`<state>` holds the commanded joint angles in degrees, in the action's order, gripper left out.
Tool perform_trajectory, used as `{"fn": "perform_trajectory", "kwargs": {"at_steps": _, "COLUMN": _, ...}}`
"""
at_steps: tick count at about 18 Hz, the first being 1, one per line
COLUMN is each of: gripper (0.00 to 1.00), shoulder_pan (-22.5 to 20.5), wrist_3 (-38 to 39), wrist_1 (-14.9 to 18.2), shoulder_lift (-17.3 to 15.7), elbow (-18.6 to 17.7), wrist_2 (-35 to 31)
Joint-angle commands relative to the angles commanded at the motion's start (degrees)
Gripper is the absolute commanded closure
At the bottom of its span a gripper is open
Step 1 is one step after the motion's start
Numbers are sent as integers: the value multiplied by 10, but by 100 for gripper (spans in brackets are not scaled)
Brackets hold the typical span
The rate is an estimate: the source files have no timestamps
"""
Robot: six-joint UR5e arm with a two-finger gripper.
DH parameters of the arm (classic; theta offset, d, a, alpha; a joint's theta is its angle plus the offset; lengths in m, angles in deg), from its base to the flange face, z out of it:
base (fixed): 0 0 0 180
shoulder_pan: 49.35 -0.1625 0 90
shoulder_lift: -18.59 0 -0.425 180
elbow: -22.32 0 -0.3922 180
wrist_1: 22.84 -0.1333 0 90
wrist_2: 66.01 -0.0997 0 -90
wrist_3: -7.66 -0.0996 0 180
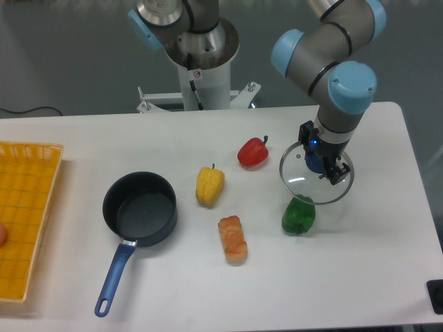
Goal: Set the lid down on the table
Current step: 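Hold the glass lid by its knob with the gripper, then carry the glass lid away from the green pepper and lower it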
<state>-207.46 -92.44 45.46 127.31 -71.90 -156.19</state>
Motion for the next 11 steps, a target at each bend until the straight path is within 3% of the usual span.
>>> {"fn": "perform_trajectory", "kwargs": {"at_steps": 11, "gripper": 40, "shoulder_pan": -17, "wrist_3": -19, "wrist_1": -1, "shoulder_lift": 3, "elbow": 2, "wrist_2": 3}}
